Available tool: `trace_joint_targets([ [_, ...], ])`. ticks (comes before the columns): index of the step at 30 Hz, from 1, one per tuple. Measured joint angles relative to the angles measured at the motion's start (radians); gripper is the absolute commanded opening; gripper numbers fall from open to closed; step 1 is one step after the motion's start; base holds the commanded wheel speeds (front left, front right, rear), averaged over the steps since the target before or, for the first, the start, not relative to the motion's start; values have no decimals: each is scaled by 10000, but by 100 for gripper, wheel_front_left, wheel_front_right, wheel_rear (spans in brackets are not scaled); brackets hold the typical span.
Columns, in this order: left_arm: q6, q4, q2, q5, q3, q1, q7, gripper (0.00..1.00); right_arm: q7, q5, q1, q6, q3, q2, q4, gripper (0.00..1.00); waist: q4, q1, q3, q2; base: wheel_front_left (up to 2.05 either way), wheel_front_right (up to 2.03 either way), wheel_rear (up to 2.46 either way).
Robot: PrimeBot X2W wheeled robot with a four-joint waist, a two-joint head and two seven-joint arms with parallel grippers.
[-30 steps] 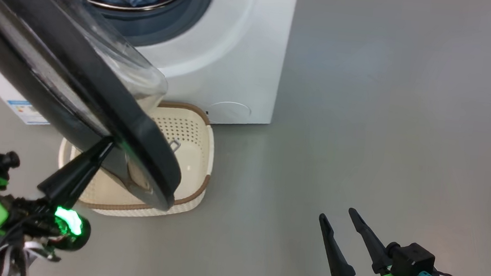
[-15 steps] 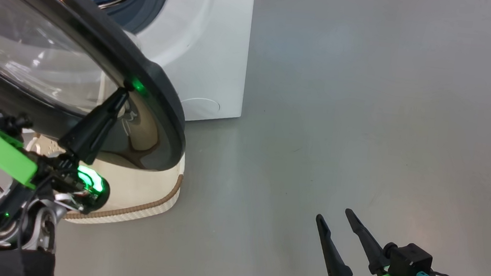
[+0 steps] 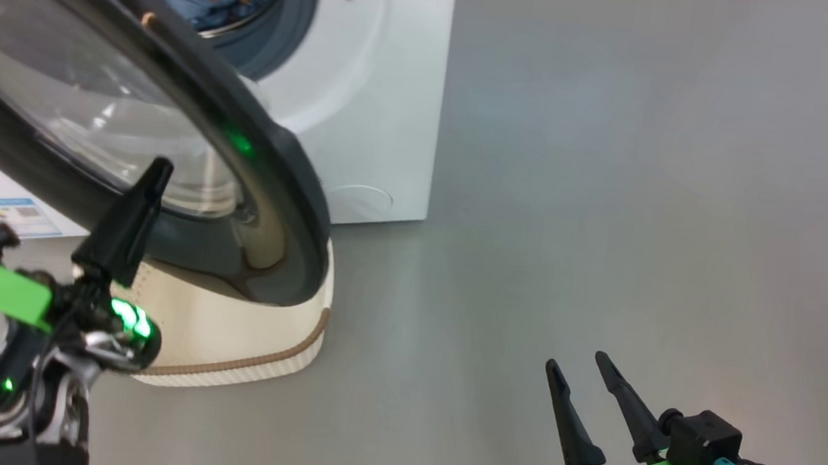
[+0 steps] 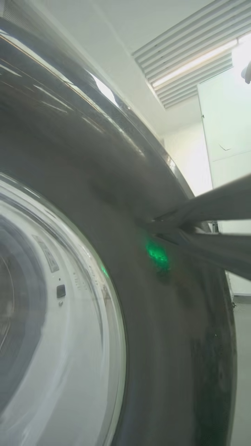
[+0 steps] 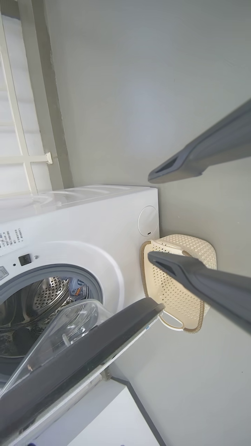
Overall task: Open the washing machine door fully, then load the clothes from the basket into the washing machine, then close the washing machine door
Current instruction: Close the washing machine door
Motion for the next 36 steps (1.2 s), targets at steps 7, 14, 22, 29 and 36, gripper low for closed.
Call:
trace_joint_targets([
  [7, 0, -353, -12, 109, 261, 635, -936, 0, 0, -4, 8, 0, -196, 2, 12, 100, 334, 0, -286, 0, 0, 0, 0],
  [14, 0, -1074, -8, 786, 291, 1796, -1639, 0, 0, -6, 49, 0, -217, 4, -33, 100, 554, -1, -664, 0, 0, 0, 0],
  [22, 0, -1413, -2, 993, 42, 2926, -2640, 0, 0, -6, 356, 0, -240, 4, -84, 100, 725, -1, -982, 0, 0, 0, 0],
  [29, 0, -1730, 15, 840, 44, 3185, -3753, 100, 0, -6, 394, 0, -238, 4, -151, 100, 784, 0, -995, -1, 0, 0, 0],
  [36, 0, -2238, 174, 1804, -63, 3380, -4690, 100, 0, -6, 395, 0, -230, 6, -213, 100, 765, 0, -954, 0, 0, 0, 0],
])
